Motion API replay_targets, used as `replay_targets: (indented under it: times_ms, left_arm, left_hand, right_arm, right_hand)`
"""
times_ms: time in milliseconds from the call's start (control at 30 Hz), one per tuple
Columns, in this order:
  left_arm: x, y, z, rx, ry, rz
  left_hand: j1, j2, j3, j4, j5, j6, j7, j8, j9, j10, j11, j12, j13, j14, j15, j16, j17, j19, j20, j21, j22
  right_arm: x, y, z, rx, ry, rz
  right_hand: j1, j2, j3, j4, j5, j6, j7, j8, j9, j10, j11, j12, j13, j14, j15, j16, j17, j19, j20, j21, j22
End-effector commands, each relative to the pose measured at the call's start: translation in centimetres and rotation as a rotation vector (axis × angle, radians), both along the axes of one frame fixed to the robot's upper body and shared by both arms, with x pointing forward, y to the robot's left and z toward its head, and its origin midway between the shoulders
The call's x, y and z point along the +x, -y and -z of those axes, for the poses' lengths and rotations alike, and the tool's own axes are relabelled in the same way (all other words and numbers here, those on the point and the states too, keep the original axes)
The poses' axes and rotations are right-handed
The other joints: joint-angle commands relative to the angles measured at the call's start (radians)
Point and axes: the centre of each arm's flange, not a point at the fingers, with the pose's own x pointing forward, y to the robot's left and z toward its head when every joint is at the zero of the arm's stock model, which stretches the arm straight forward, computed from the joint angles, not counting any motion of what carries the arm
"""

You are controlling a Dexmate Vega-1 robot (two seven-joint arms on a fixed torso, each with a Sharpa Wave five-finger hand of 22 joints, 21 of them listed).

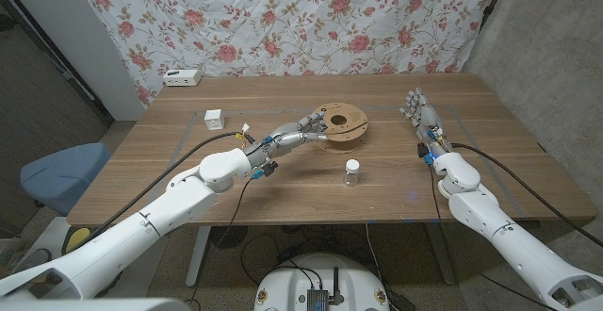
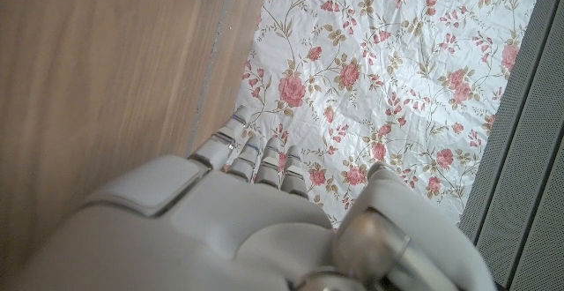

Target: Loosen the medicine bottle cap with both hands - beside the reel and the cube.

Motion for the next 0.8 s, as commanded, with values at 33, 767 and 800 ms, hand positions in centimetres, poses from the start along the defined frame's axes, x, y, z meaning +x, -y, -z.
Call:
replay_targets:
  times_ms: [33,767,800]
  left_arm:
    - [-0.9,0.2,0.4,0.054,-0.017,0.008]
    - [-1.0,0.8,1.6,0.057,-0.032,0.021]
    - [-1.0,0.8,1.6,0.052,-0.033,0.022]
  left_hand:
    - [0.031,-0.003,-0.015,0.000,0.013,-0.013,-0.006,0.001,0.006,0.013,-0.009,0.003,0.004,0.007,-0.026,0.000,0.003,-0.002,0.008,0.005,0.002]
    - [0.100,-0.003,-0.073,0.009,0.037,-0.009,-0.015,0.006,0.006,0.047,-0.024,0.006,0.003,0.032,-0.059,0.000,0.001,-0.012,0.001,0.005,0.002]
    - [0.103,-0.002,-0.076,0.009,0.038,-0.006,-0.015,0.007,0.006,0.050,-0.025,0.007,0.003,0.036,-0.060,0.001,0.001,-0.011,-0.001,0.006,0.002]
  right_arm:
    - [0.1,0.4,0.0,0.014,0.006,0.015]
    - [-0.2,0.6,0.1,0.023,0.012,0.034]
    - [-0.2,0.6,0.1,0.023,0.012,0.034]
  right_hand:
    - [0.009,0.000,0.001,-0.006,0.003,-0.005,0.000,0.000,0.002,-0.002,0.004,0.000,0.005,-0.002,-0.011,0.003,0.002,-0.004,-0.037,0.000,0.006]
    - [0.007,0.001,0.002,-0.007,0.002,-0.004,0.000,0.002,0.002,0.000,0.003,0.001,0.005,-0.001,-0.010,0.004,0.003,-0.003,-0.036,0.001,0.006]
    - [0.007,0.001,0.002,-0.007,0.002,-0.004,-0.001,0.002,0.002,0.001,0.003,0.001,0.005,-0.001,-0.010,0.004,0.003,-0.003,-0.036,0.001,0.006]
